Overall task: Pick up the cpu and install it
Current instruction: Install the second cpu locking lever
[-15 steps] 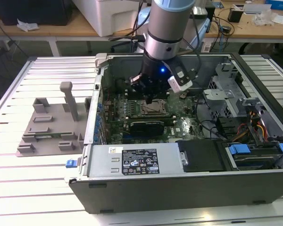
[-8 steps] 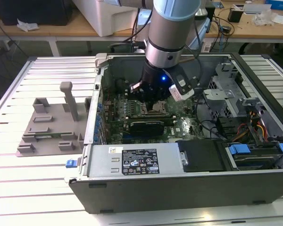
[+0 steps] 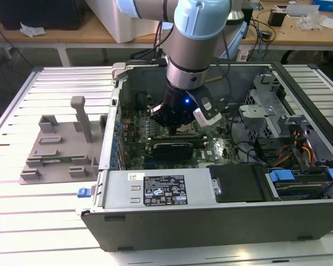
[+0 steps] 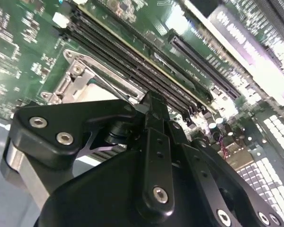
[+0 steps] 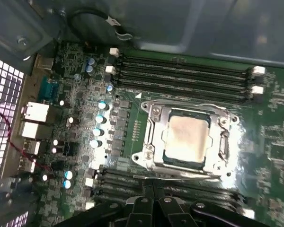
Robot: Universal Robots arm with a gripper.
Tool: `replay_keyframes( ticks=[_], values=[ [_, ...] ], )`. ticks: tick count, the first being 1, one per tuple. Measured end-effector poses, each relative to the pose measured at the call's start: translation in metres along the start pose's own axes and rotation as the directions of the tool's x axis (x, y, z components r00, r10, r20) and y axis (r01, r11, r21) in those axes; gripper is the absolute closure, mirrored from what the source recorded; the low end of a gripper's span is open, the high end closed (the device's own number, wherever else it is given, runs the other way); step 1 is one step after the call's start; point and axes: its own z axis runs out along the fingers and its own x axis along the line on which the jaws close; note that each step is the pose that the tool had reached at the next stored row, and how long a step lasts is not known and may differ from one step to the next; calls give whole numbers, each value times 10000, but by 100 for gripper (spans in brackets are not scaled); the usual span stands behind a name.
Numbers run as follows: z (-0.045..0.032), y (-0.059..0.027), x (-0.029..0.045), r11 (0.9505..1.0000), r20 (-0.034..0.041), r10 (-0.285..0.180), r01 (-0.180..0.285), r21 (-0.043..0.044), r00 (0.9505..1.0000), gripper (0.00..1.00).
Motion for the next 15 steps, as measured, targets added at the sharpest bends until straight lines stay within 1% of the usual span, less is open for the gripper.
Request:
replay_keyframes(
  ticks=[1, 5, 8, 10, 12, 15],
  values=[
    [30, 13, 17, 10000, 1, -1, 1, -3, 10000, 89],
    [80, 11, 17, 10000, 0, -1, 1, 1, 10000, 89],
    [128, 28, 11, 10000, -1, -6, 6, 6, 10000, 89],
    [143, 53, 7, 10000, -4, -21, 21, 8, 10000, 89],
    [164, 108, 2, 10000, -4, -53, 53, -4, 10000, 89],
    [182, 119, 24, 10000, -10, -65, 65, 10, 10000, 89]
  ],
)
